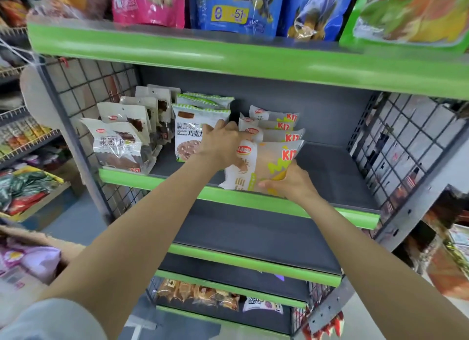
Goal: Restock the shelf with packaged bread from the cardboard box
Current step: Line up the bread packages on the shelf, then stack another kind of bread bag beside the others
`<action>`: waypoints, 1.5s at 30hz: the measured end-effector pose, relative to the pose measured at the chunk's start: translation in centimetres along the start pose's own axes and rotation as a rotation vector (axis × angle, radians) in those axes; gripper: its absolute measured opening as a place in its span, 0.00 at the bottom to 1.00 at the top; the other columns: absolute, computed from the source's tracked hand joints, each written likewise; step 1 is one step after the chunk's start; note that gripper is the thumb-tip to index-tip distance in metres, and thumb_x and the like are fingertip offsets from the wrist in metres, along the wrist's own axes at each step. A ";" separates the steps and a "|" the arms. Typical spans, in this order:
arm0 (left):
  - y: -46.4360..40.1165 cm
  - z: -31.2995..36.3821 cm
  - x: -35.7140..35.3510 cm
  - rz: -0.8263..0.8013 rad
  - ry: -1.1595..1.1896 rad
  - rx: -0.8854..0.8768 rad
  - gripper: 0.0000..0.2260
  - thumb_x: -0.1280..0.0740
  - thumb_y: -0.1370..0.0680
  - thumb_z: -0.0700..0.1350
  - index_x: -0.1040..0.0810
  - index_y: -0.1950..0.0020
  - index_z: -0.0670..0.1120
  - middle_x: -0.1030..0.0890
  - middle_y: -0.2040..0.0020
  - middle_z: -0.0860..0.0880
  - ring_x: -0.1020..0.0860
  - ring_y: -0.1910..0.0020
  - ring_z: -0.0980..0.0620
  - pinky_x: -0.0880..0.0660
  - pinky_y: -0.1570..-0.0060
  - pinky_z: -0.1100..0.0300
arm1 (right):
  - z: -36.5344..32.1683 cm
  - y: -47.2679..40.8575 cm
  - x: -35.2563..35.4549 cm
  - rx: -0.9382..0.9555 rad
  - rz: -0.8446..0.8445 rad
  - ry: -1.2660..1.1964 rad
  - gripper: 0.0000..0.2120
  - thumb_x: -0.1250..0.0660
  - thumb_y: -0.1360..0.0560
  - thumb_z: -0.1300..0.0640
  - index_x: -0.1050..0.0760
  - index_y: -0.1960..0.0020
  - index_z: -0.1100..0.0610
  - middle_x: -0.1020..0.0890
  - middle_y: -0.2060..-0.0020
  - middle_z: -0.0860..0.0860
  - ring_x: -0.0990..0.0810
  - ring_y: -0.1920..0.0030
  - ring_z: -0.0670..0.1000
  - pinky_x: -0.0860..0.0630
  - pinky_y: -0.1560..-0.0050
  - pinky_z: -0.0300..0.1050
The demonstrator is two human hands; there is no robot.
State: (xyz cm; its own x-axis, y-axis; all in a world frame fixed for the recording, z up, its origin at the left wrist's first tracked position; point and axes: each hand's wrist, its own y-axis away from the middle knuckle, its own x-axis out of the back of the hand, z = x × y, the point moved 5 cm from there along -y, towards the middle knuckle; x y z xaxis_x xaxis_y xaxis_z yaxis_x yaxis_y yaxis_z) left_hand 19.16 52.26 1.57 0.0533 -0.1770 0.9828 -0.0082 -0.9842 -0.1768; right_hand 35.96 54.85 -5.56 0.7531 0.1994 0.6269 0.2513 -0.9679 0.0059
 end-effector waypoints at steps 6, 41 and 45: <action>0.0 0.5 -0.4 0.044 -0.052 -0.035 0.31 0.27 0.32 0.55 0.33 0.31 0.56 0.28 0.36 0.50 0.34 0.33 0.46 0.37 0.39 0.46 | 0.1 -0.3 -0.7 -0.022 0.036 0.100 0.49 0.19 0.41 0.50 0.42 0.29 0.56 0.21 0.44 0.53 0.22 0.43 0.54 0.24 0.43 0.49; 8.4 -9.1 -0.5 0.050 0.724 0.295 0.07 0.35 0.23 0.42 0.21 0.46 0.46 0.19 0.55 0.46 0.21 0.58 0.48 0.26 0.59 0.60 | -13.5 4.6 -7.4 0.600 0.081 0.366 0.12 0.40 0.23 0.59 0.26 0.41 0.57 0.26 0.43 0.52 0.29 0.39 0.53 0.26 0.45 0.52; 15.6 -14.9 -1.5 0.139 0.748 0.536 0.07 0.35 0.24 0.41 0.19 0.47 0.45 0.18 0.55 0.46 0.20 0.58 0.49 0.23 0.54 0.58 | -16.7 5.8 -14.5 0.695 -0.190 0.262 0.12 0.39 0.23 0.60 0.28 0.40 0.56 0.23 0.45 0.51 0.24 0.44 0.51 0.26 0.44 0.50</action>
State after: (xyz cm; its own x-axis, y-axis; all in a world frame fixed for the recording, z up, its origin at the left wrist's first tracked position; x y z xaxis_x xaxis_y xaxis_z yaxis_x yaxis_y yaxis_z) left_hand 4.05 37.10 -1.84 -0.5729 -0.4312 0.6971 0.5058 -0.8552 -0.1133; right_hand 16.30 43.81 -1.58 0.5116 0.2260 0.8290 0.7522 -0.5841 -0.3050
